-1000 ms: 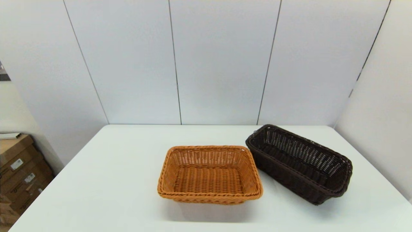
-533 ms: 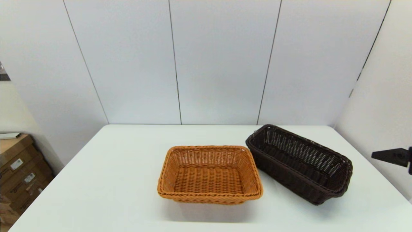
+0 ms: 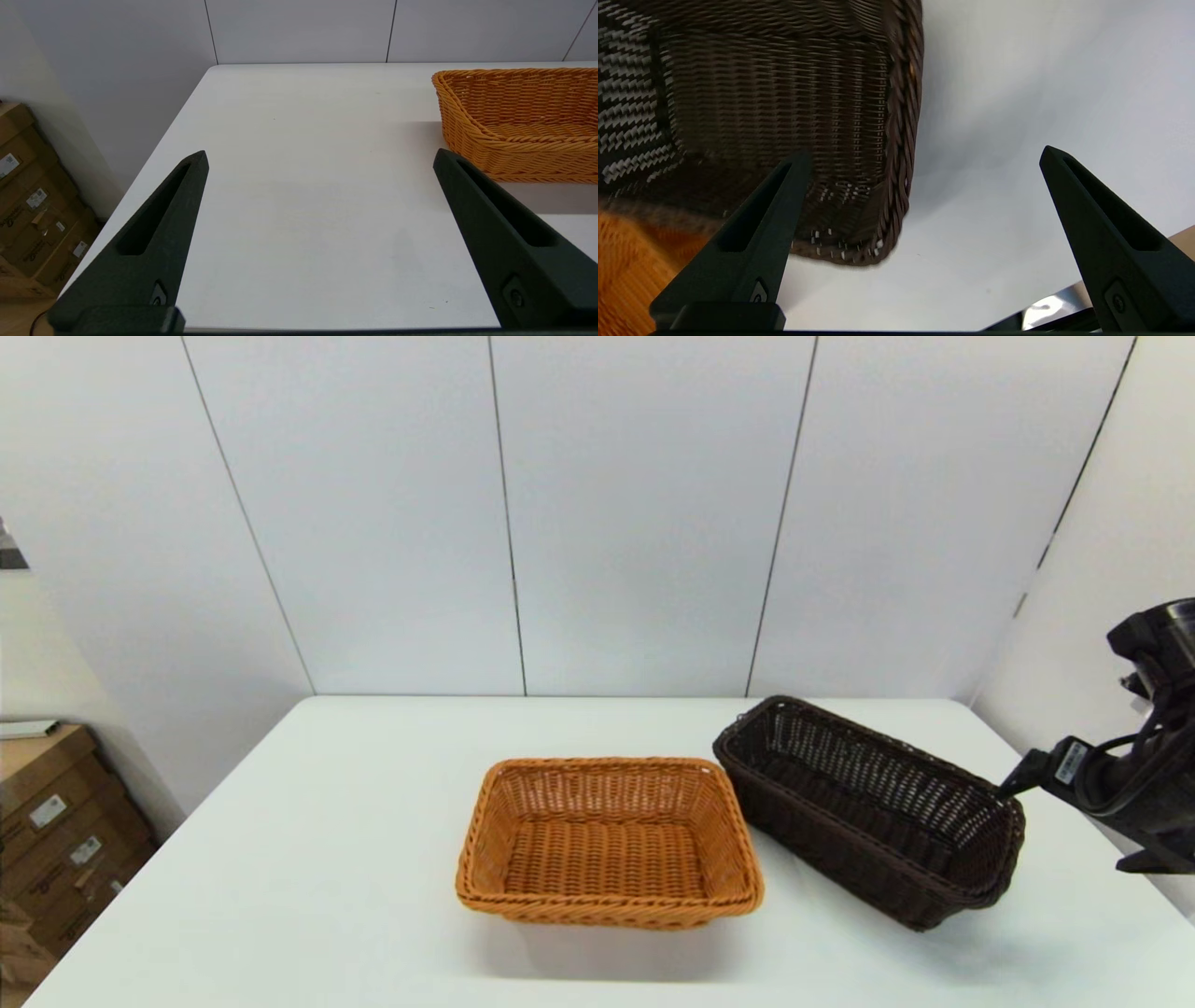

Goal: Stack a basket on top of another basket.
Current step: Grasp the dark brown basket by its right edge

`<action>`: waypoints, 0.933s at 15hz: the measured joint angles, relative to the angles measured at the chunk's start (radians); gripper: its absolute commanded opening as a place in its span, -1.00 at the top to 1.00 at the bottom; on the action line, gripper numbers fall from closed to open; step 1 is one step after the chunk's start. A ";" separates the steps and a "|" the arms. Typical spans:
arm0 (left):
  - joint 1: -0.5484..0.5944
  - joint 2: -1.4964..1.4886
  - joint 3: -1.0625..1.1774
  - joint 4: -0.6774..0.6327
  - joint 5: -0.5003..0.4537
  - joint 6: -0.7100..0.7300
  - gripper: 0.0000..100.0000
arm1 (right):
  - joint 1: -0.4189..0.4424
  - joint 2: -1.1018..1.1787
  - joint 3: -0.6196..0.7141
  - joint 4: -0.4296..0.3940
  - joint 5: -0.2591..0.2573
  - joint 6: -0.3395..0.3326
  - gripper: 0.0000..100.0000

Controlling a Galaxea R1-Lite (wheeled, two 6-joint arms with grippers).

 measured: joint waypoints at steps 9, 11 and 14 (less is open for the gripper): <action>0.000 0.000 0.000 0.000 0.000 0.000 -1.00 | 0.078 0.190 0.013 -0.003 0.012 0.152 -1.00; 0.000 0.000 0.000 0.000 0.000 0.000 -1.00 | 0.079 0.212 0.012 -0.006 0.013 0.160 -1.00; 0.000 0.000 0.000 0.000 0.001 0.000 -1.00 | 0.077 0.246 0.006 -0.011 0.031 0.160 -1.00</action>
